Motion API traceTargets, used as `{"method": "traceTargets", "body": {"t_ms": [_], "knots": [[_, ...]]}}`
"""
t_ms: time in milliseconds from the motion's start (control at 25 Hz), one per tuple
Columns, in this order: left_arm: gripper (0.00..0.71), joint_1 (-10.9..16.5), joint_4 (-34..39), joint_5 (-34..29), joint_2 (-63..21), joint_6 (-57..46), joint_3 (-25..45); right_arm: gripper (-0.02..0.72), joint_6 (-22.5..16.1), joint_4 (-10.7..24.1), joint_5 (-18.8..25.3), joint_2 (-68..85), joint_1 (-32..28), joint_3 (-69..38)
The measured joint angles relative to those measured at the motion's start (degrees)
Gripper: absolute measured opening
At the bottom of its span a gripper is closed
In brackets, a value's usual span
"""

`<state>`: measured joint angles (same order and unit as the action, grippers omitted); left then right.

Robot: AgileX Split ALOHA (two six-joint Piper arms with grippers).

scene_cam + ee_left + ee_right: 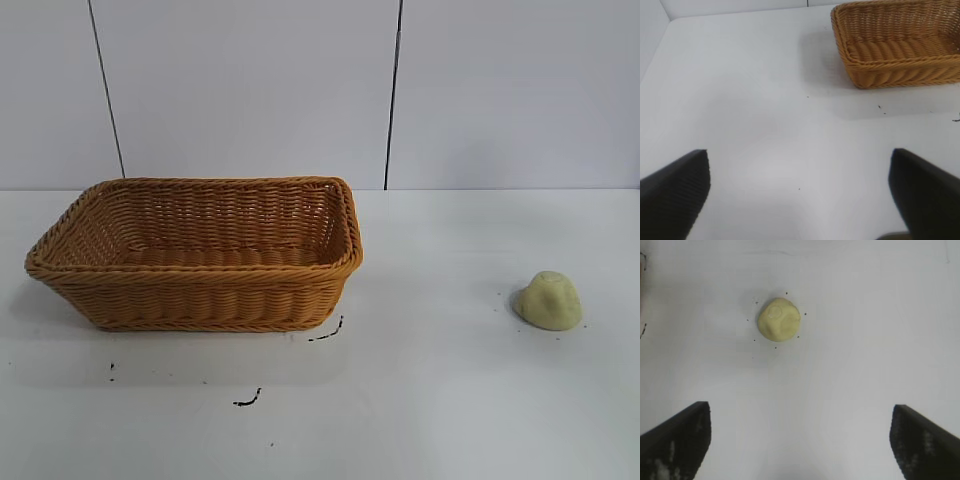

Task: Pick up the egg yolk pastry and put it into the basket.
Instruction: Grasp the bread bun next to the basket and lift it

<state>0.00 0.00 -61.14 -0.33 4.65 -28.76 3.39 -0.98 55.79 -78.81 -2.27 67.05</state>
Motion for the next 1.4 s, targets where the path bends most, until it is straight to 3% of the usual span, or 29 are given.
{"method": "traceTargets", "body": {"t_ms": [440, 840, 1120, 1400], "knots": [[0.697, 0.0, 0.0, 0.0, 0.0, 0.0, 0.0, 0.695, 1.8, -0.3, -0.3, -27.2, 0.2, 17.5], [0.697, 0.0, 0.0, 0.0, 0.0, 0.0, 0.0, 0.695, 2.7, -0.9, -3.0, -34.7, 6.5, 18.2], [0.697, 0.0, 0.0, 0.0, 0.0, 0.0, 0.0, 0.695, 0.8, 1.6, -3.5, -41.8, 6.6, 18.2], [0.697, 0.0, 0.0, 0.0, 0.0, 0.0, 0.0, 0.695, 0.3, 1.0, -6.7, -46.3, 6.6, 18.2]]}}
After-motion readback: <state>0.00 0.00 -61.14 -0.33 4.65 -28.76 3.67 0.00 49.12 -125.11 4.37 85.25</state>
